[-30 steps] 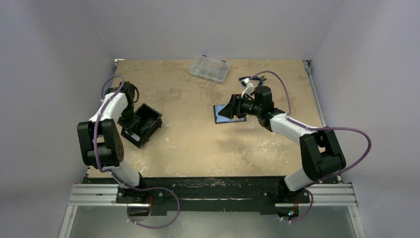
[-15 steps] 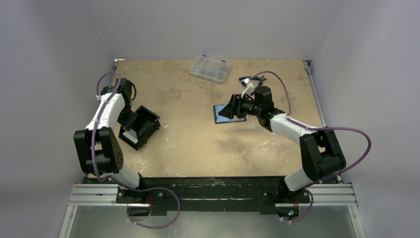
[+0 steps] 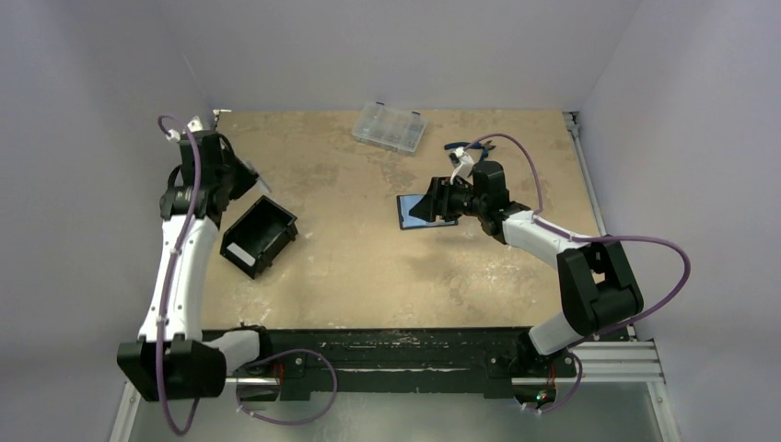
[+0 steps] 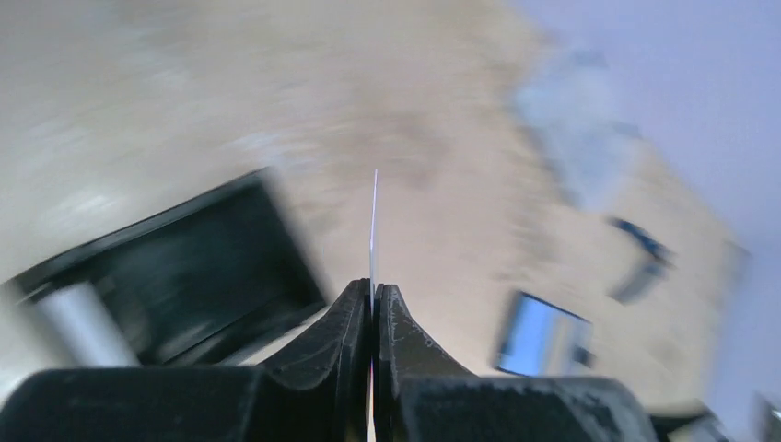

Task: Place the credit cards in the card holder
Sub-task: Pick up the credit card from the storage box.

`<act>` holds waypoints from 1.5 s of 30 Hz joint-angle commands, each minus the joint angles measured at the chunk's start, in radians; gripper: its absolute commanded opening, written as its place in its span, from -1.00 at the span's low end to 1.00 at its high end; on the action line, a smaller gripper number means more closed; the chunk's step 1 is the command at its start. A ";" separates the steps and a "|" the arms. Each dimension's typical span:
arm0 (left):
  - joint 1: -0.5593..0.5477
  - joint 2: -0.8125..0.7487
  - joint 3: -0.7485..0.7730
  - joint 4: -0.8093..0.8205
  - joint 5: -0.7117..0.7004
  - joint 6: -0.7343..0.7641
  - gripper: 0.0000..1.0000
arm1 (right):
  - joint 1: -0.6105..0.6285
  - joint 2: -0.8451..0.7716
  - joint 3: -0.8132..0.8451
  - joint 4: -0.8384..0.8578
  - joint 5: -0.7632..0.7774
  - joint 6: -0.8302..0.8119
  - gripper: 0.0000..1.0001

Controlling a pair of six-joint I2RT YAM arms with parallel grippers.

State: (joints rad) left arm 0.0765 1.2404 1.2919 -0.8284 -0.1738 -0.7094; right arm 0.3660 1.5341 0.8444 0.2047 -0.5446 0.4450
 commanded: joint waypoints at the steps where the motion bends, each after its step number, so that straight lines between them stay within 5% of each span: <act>1: -0.014 -0.082 -0.214 0.715 0.622 0.073 -1.00 | -0.008 -0.041 0.025 -0.022 -0.090 -0.023 0.42; 3: -0.044 -0.029 -0.294 1.039 0.835 -0.041 -1.00 | -0.012 -0.069 0.014 0.004 -0.162 -0.034 0.47; 6: -0.133 0.062 -0.412 1.536 0.966 -0.247 -1.00 | -0.030 -0.122 -0.045 0.152 -0.295 0.025 0.64; 13: -0.344 0.375 -0.471 2.381 0.934 -0.592 -1.00 | -0.142 -0.124 -0.252 1.007 -0.421 0.658 0.73; 16: -0.392 0.531 -0.436 2.596 0.884 -0.715 -1.00 | -0.182 -0.071 -0.248 1.136 -0.370 0.791 0.69; 25: -0.505 0.748 -0.307 2.561 0.748 -0.759 -1.00 | -0.216 0.113 -0.112 1.257 -0.300 0.954 0.34; 37: -0.546 0.889 -0.215 2.566 0.685 -0.809 -1.00 | -0.227 0.179 -0.006 0.870 -0.204 0.677 0.14; 45: -0.546 0.897 -0.190 2.506 0.695 -0.804 -1.00 | -0.245 0.251 0.043 0.831 -0.239 0.656 0.08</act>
State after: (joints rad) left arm -0.4664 2.1342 1.0588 1.4429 0.5369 -1.5082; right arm 0.1276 1.7473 0.8242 1.0569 -0.7734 1.1332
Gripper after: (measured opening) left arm 0.050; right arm 0.572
